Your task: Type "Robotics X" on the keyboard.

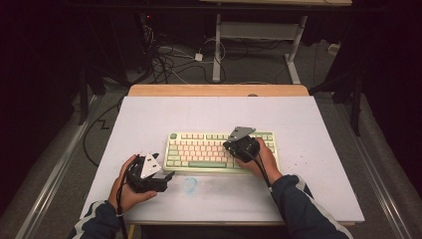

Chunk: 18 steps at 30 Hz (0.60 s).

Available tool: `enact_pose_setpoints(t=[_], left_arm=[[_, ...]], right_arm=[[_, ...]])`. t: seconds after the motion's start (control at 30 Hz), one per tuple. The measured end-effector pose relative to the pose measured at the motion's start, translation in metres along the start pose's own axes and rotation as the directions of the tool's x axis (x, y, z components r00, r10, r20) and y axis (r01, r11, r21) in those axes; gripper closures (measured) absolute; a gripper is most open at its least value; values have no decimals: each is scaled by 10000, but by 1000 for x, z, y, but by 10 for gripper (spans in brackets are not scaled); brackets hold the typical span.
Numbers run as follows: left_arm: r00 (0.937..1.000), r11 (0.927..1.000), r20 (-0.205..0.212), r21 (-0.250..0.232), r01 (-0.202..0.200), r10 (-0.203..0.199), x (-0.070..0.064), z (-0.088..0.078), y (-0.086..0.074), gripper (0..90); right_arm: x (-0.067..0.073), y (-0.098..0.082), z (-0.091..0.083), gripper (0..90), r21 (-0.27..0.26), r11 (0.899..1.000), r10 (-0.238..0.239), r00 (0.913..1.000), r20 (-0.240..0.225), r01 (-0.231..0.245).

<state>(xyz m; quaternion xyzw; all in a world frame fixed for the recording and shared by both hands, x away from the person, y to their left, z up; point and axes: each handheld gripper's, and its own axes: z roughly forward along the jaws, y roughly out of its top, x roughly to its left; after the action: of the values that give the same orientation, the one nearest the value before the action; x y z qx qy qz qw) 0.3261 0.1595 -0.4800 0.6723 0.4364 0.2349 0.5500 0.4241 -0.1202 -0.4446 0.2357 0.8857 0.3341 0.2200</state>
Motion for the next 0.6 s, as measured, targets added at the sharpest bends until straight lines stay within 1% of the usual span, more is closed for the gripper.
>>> enact_pose_setpoints(t=[0.17,0.2,0.27,0.37,0.4,0.47,0.5,0.57,0.6], left_arm=[[10000,9999,51,114,-14,13,0,1,-1,188],[10000,9999,49,141,-27,26,0,1,-2,188],[10000,9998,51,176,-50,49,0,1,-2,188],[10000,9998,46,184,-81,80,0,1,-2,188],[10000,9998,40,185,-91,90,0,1,-2,188],[9999,9997,-19,208,-143,144,0,1,-2,188],[9999,9997,-55,206,-147,148,0,1,-2,188],[9999,9998,-76,186,-95,97,1,2,-1,188],[9999,9998,-85,174,-82,84,1,1,-1,188]], right_arm=[[0,-1,4,900,93,10000,-9,10000,-21,9],[0,-1,5,900,195,9998,0,10000,-91,2],[2,-1,5,900,211,9998,12,9997,-254,-7],[3,0,3,900,244,9997,-96,9999,-139,99],[3,0,2,900,100,9999,30,9999,-154,-28],[0,0,-3,900,-52,9999,87,9999,-97,-87],[-2,-1,-8,893,-279,9993,265,9996,-122,-268],[-4,-1,-10,889,-374,9988,318,9994,-111,-322],[-7,-2,-16,869,-592,9969,506,9987,-78,-510]])
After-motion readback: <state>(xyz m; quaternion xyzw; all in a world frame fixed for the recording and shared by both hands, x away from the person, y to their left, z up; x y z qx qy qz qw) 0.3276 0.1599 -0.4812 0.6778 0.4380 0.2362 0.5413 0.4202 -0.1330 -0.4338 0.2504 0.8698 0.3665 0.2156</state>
